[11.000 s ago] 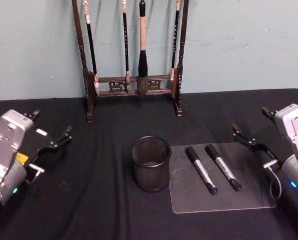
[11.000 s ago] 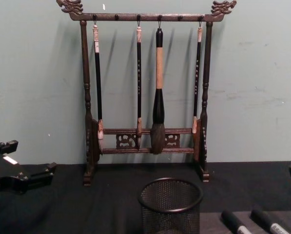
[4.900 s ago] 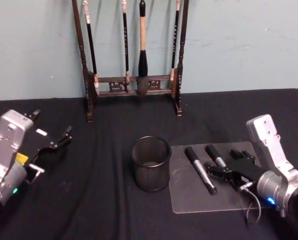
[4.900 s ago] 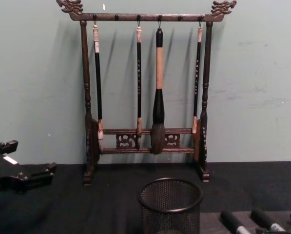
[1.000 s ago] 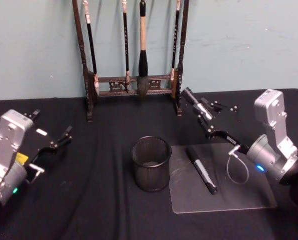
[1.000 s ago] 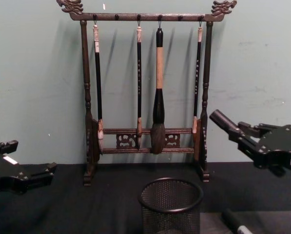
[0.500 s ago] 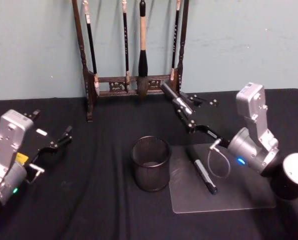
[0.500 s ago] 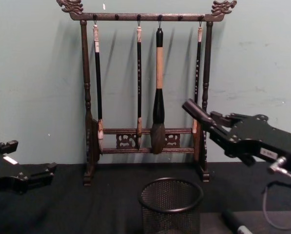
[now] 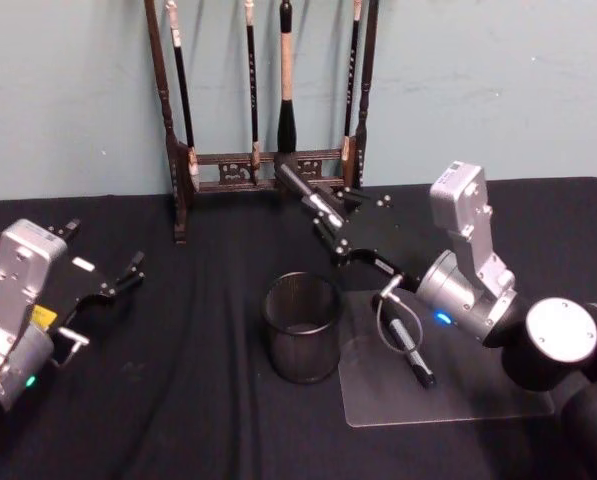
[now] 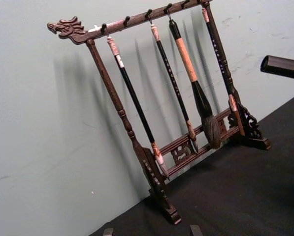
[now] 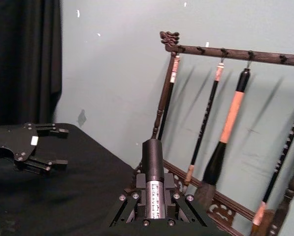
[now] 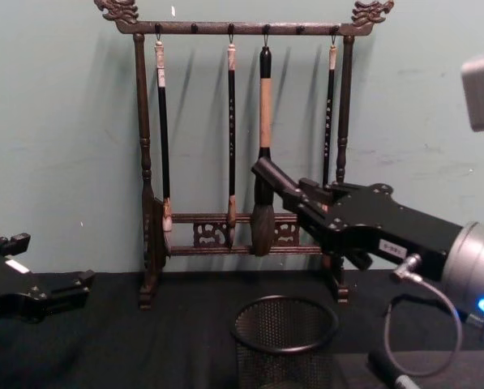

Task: Pick up the water-based marker from the table and place it into the pen holder.

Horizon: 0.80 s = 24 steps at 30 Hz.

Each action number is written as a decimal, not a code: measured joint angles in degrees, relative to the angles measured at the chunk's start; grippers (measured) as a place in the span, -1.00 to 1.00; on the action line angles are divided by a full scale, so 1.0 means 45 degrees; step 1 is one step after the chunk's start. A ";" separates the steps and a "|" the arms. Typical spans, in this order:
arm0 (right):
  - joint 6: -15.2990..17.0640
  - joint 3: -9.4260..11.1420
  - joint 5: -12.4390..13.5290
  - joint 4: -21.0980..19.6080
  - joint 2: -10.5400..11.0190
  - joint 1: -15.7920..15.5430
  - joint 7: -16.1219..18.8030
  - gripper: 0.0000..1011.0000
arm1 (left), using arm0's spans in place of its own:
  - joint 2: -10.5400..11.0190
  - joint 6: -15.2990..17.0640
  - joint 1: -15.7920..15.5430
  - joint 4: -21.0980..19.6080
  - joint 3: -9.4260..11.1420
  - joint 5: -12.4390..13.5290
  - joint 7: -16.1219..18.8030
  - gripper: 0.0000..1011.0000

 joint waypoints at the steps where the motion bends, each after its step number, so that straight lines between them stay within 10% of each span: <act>1: -0.0016 -0.0031 0.0010 0.0035 -0.0030 0.0022 0.0012 -0.58 | 0.0000 0.0000 0.0000 0.0000 0.0000 0.0000 0.0000 1.00; 24: -0.0133 -0.0871 0.0385 0.0642 -0.0596 0.0290 0.0567 -0.58 | 0.0000 0.0000 0.0000 0.0000 0.0000 0.0000 0.0000 1.00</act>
